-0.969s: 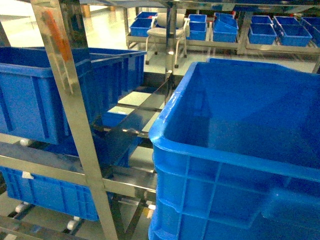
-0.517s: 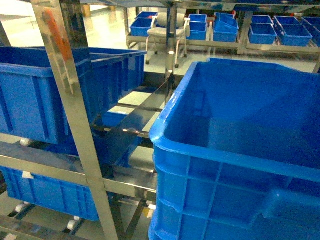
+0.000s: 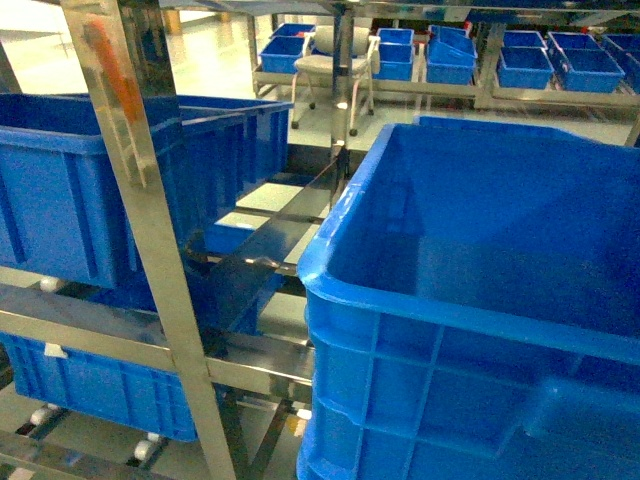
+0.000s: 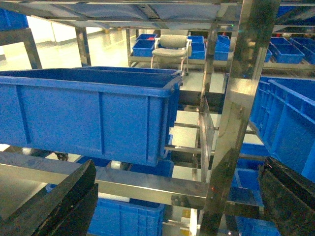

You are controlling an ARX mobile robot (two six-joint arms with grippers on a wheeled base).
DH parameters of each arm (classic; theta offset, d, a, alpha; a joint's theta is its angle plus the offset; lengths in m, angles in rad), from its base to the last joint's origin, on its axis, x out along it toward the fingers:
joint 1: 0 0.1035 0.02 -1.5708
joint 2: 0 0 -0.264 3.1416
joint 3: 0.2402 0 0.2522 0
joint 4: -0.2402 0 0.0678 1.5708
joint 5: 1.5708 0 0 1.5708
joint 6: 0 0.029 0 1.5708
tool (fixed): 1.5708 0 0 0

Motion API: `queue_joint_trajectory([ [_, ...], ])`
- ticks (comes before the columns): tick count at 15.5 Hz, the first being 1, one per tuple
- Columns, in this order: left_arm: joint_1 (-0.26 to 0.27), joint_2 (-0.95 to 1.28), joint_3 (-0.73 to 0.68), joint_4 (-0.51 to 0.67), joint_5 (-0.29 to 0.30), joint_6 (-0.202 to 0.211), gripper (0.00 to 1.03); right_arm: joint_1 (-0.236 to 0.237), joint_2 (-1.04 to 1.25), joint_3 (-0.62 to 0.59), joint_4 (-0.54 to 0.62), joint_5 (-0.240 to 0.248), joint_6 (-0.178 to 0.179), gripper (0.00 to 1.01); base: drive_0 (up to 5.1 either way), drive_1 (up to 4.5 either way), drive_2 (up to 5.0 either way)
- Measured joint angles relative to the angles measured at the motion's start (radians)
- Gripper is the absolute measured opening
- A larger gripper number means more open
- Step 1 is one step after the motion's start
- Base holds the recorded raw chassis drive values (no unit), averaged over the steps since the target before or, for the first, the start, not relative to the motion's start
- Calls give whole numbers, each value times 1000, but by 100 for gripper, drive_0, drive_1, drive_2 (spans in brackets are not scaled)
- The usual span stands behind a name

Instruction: Pick red block from blue box to shelf

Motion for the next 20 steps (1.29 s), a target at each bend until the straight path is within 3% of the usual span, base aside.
queue_joint_trajectory([
  [2,0,0,0,0,0,0,98,-6,0,-3,3,-2,-4,96,0,0,0],
  [3,0,0,0,0,0,0,98,-10,0,-10,12,-4,-4,100,0,0,0],
  [6,0,0,0,0,0,0,98,-53,-97,-54,-63,-33,-3,98,0,0,0],
  [10,0,0,0,0,0,0,98,-202,-470,-129,-209,-133,-25,98,0,0,0],
  [14,0,0,0,0,0,0,98,-207,-547,-115,-280,-146,-35,97,0,0,0],
  [15,0,0,0,0,0,0,98,-153,-563,-97,-392,-33,-57,87,0,0,0],
  [16,0,0,0,0,1,0,98,-129,-605,-132,-425,29,-73,71,0,0,0],
  [17,0,0,0,0,-2,0,98,-132,-629,-163,-419,50,-78,60,0,0,0],
  [20,0,0,0,0,0,0,98,-131,-696,-249,-409,53,-85,21,0,0,0],
])
